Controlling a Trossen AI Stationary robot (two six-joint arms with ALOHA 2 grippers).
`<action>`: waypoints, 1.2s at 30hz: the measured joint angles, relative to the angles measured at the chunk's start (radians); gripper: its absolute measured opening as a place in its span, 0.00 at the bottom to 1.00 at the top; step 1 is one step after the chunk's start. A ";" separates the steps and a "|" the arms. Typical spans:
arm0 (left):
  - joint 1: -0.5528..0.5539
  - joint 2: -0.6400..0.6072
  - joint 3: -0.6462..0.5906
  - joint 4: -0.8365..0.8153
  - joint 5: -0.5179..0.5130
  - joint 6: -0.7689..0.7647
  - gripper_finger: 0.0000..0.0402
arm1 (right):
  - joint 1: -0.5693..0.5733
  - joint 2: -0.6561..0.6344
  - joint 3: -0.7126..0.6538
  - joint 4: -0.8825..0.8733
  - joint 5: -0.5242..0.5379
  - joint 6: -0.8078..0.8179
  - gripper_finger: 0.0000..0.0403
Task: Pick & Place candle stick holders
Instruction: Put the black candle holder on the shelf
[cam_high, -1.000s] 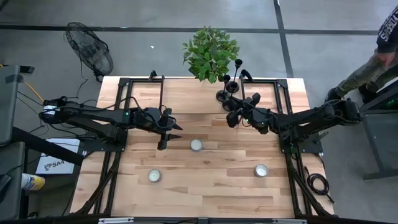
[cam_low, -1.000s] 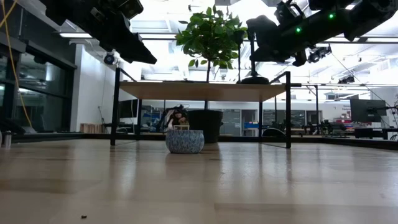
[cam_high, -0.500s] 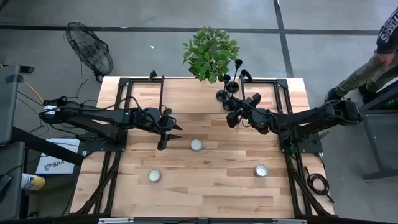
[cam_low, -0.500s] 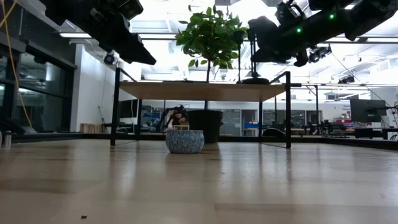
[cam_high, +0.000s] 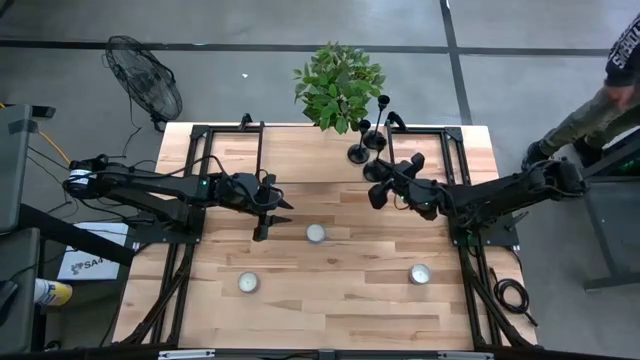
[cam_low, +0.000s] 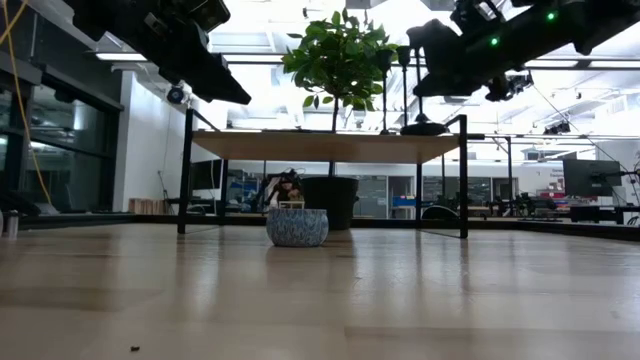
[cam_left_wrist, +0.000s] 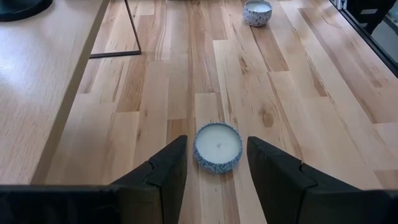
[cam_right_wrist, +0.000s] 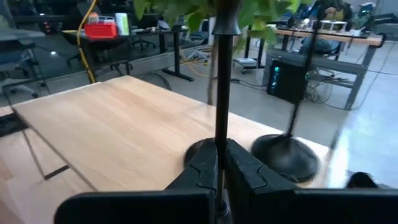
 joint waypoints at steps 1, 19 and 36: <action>0.000 0.000 0.000 0.000 0.000 0.000 0.41 | 0.002 -0.006 0.000 -0.003 0.007 0.002 0.00; 0.000 0.000 0.000 0.002 0.000 0.000 0.41 | -0.004 -0.009 0.001 -0.076 0.052 0.052 0.00; 0.000 0.000 0.000 0.002 0.000 0.000 0.41 | -0.061 -0.009 0.004 -0.082 -0.007 0.104 0.00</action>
